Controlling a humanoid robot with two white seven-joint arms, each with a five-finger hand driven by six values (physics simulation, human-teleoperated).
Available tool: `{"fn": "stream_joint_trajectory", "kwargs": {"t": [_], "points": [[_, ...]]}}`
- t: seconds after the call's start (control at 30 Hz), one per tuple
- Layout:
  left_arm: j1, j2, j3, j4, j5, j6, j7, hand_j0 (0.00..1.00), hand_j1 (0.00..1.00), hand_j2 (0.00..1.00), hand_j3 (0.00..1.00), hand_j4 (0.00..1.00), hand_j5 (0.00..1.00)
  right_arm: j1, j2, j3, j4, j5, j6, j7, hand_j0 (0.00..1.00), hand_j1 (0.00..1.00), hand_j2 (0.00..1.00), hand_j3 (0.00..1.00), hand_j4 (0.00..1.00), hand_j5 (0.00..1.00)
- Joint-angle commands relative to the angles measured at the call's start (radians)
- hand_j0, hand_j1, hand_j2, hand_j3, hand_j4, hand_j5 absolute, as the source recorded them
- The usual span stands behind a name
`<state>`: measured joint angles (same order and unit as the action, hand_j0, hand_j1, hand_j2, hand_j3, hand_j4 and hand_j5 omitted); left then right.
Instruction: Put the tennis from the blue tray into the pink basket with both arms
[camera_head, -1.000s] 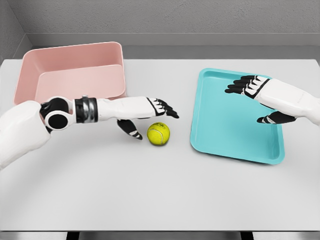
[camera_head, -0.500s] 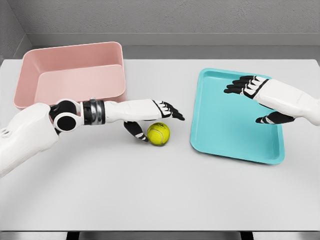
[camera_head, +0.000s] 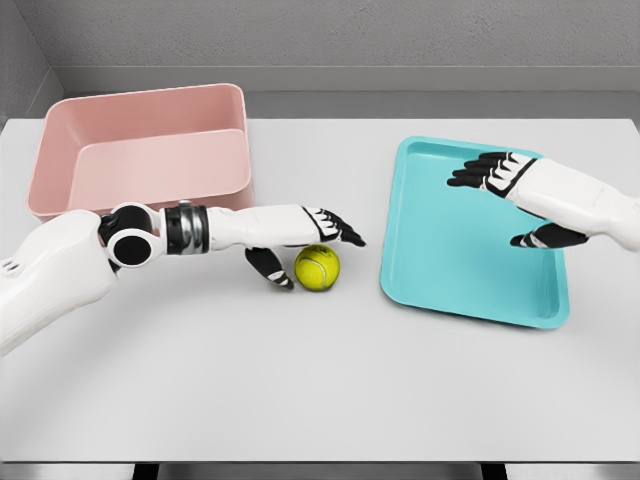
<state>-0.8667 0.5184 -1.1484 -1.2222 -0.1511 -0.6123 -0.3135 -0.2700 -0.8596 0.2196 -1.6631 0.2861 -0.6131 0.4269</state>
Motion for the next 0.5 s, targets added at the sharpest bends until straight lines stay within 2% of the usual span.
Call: {"fn": "stream_joint_trajectory", "kwargs": {"t": [0.0,0.23,0.47], "points": [[-0.002,0.002,-0.008,0.009,0.019,0.001,0.001,1.0,1.0,1.0,1.0,1.0,1.0,0.0,-0.001,0.0,0.0,-0.007,0.002,0.0,1.0,1.0,1.0,1.0,1.0,1.0],[-0.025,0.008,-0.062,0.015,0.07,0.001,-0.001,1.0,1.0,1.0,1.0,1.0,1.0,0.002,-0.001,0.001,0.0,-0.007,0.002,0.003,1.0,1.0,1.0,1.0,1.0,1.0],[-0.038,0.014,-0.08,0.03,0.077,0.001,-0.001,1.0,1.0,1.0,1.0,1.0,1.0,0.002,0.001,0.001,0.0,-0.007,0.002,0.003,1.0,1.0,1.0,1.0,1.0,1.0]]}}
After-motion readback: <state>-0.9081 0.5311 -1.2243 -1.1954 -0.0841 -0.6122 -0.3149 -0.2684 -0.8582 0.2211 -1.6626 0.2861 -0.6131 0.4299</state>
